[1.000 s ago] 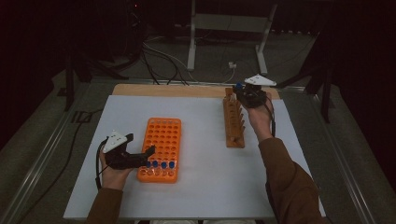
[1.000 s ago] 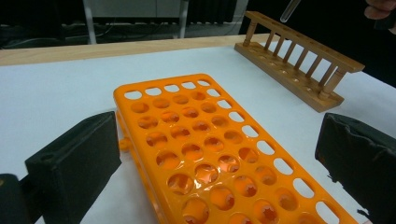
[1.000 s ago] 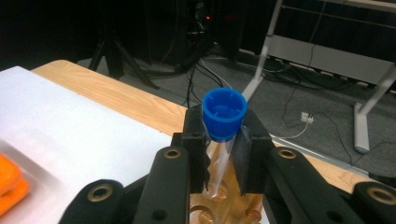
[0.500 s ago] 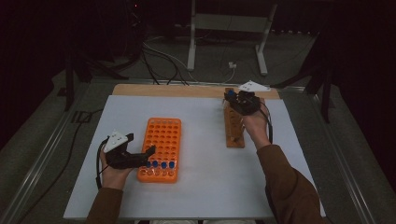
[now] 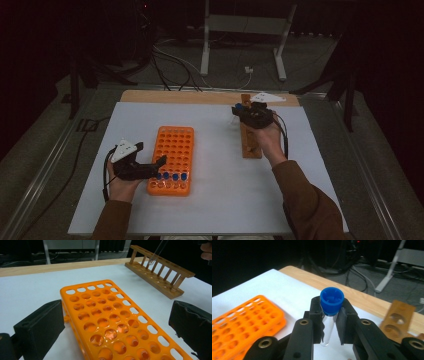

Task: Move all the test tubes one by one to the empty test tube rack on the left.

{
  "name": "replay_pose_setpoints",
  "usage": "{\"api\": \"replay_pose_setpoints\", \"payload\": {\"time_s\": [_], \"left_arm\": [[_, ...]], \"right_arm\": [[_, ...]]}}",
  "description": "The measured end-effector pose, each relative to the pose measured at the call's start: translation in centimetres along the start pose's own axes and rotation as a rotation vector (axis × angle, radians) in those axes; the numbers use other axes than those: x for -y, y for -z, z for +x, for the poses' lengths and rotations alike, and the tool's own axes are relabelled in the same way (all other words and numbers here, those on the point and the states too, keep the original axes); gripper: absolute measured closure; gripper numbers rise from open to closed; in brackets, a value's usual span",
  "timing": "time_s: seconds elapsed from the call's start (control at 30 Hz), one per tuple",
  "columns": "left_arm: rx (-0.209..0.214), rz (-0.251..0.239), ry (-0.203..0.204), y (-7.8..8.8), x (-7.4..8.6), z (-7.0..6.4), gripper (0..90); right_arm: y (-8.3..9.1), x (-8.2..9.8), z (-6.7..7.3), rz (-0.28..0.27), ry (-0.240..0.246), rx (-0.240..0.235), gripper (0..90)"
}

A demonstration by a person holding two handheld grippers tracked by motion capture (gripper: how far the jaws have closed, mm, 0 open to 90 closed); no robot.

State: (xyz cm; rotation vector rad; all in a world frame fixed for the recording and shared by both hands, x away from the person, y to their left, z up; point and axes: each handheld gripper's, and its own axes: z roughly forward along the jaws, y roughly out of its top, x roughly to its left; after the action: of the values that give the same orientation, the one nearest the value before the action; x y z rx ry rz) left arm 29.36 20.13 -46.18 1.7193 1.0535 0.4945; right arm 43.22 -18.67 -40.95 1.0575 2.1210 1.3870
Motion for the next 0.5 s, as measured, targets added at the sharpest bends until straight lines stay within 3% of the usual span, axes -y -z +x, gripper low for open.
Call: {"api": "replay_pose_setpoints", "payload": {"time_s": [0.23,0.5], "left_arm": [[0.014,-0.012,-0.016,0.0,-0.9,-0.1,1.1],[0.047,0.019,-0.048,-0.7,-1.7,-0.5,1.0]], "right_arm": [[0.3,0.0,1.4,0.017,0.008,-0.056,76.9],[0.6,-0.5,3.4,0.028,0.025,-0.122,76.8]]}}
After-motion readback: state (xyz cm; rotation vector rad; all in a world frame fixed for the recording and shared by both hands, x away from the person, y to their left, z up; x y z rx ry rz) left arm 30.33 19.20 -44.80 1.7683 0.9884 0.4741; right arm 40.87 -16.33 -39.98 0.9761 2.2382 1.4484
